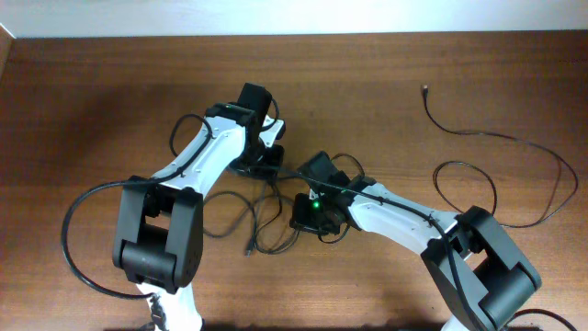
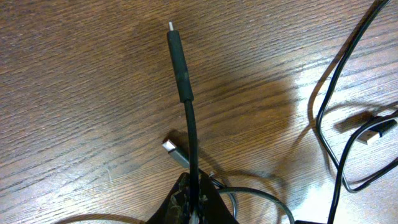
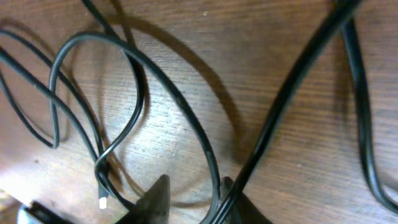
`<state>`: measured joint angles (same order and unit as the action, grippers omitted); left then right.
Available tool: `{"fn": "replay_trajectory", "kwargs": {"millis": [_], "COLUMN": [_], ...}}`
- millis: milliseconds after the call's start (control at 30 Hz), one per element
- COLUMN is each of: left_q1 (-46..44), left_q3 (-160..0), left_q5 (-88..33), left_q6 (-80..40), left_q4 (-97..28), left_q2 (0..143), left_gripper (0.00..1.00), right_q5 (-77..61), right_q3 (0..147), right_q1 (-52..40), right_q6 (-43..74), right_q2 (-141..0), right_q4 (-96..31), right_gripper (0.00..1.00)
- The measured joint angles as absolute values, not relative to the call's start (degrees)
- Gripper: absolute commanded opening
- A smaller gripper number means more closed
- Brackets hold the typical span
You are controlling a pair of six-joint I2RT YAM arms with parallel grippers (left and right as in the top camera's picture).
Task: Untangle cables
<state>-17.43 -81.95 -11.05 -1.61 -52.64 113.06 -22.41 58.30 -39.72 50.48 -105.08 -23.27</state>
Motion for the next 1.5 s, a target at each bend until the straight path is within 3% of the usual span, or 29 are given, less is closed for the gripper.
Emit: {"fn": "replay_trajectory", "kwargs": {"millis": [200,500,933,1067,1267,1500], "left_q1": [-17.4,-17.4,-17.5,-17.5,-17.5,-17.5], "left_q3": [-80.8,-80.1,-80.1,-80.1,-80.1,-80.1], "left_q5": [-11.0,-10.9,-10.3,-5.5,-3.4,-2.9], "left_q6": [-1.6,-1.6,-2.7,-6.4,-7.6,-7.6], "left_q4": [-51.1,-50.5,-50.5,-51.0,-51.0,-51.1], "left_q2": [113.1,113.1,113.1,113.1,113.1,113.1], "left_gripper": [0.07,0.07,0.06,0.06,0.08,0.08], "right_q5": [-25.8,-26.5,-10.5,-2.5,5.8,7.7], "right_q3": [58.3,59.2,59.2,59.2,59.4,60.0], "right_q1": [-39.1,-38.8,-38.8,-38.8,-38.8,-38.8], "right_q6": [49.3,47.6,42.5,39.2,35.1,34.1], "right_q2": [-102.4,-74.5,-50.3,-48.2,-47.2,-49.4], "right_q4": [-23.3,-21.7,-8.7,-7.0,7.9,-12.5], "right_gripper": [0.04,0.04,0.04,0.04,0.04,0.04]}}
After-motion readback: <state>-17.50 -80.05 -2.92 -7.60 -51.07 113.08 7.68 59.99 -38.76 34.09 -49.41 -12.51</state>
